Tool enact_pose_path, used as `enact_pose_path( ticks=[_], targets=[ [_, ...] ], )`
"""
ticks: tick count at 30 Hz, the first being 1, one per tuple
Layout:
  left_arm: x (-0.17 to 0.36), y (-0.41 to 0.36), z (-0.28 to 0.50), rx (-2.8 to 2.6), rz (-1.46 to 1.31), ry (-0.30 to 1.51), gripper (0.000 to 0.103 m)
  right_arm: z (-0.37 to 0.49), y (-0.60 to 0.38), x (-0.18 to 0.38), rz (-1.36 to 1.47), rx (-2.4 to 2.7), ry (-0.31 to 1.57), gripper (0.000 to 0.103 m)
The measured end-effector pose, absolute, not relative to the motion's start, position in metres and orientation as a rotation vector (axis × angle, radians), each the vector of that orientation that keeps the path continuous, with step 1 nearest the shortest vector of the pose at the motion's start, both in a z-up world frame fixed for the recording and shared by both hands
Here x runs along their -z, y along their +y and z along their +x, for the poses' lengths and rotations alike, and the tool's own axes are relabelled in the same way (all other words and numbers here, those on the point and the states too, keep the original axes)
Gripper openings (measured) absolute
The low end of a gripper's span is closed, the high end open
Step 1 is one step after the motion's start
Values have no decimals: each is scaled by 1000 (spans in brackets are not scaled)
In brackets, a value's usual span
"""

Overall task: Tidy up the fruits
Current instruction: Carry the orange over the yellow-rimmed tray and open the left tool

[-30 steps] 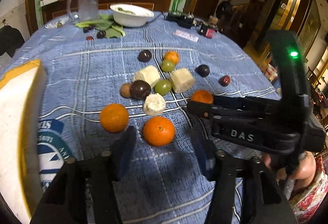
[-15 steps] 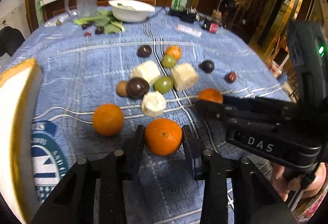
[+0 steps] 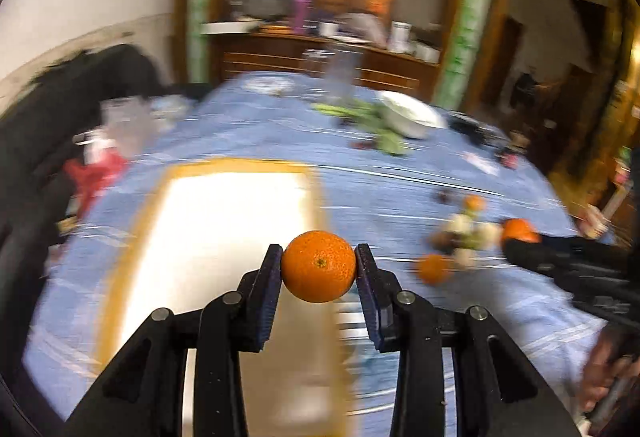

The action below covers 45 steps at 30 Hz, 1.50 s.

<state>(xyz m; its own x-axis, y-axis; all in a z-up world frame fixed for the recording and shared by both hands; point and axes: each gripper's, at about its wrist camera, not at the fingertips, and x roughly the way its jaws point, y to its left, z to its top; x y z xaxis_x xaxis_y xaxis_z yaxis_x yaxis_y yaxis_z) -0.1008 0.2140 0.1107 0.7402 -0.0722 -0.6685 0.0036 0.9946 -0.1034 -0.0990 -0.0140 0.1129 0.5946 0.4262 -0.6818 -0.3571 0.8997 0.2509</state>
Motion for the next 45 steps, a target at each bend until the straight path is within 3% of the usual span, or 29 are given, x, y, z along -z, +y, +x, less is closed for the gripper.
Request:
enact_pose_path(
  ticks=[5, 11, 19, 21, 24, 27, 34, 37, 45],
  targets=[
    [-81, 270, -92, -107, -134, 821, 35, -92, 68, -116, 59, -608, 848, 39],
    [-38, 310, -88, -122, -242, 897, 35, -85, 151, -79, -60, -676, 938, 39],
    [-38, 324, -81, -93, -295, 876, 36, -77, 199, -37, -170, -669, 1000, 39],
    [-40, 328, -84, -91, -315, 863, 45, -78, 203, -34, -173, -663, 1002, 40],
    [-47, 331, -92, -78, -339, 835, 49, -79, 208, -32, -197, -655, 992, 40],
    [-57, 331, -100, -96, -347, 803, 62, -83, 210, -33, -205, -666, 992, 40],
    [-79, 323, -120, -102, -382, 757, 67, -101, 186, -51, -162, -669, 949, 44],
    [-90, 311, -127, -97, -379, 738, 71, -109, 167, -63, -132, -666, 913, 61],
    [-141, 267, -156, 5, -334, 673, 71, -130, 98, -113, -42, -597, 782, 61]
  ],
)
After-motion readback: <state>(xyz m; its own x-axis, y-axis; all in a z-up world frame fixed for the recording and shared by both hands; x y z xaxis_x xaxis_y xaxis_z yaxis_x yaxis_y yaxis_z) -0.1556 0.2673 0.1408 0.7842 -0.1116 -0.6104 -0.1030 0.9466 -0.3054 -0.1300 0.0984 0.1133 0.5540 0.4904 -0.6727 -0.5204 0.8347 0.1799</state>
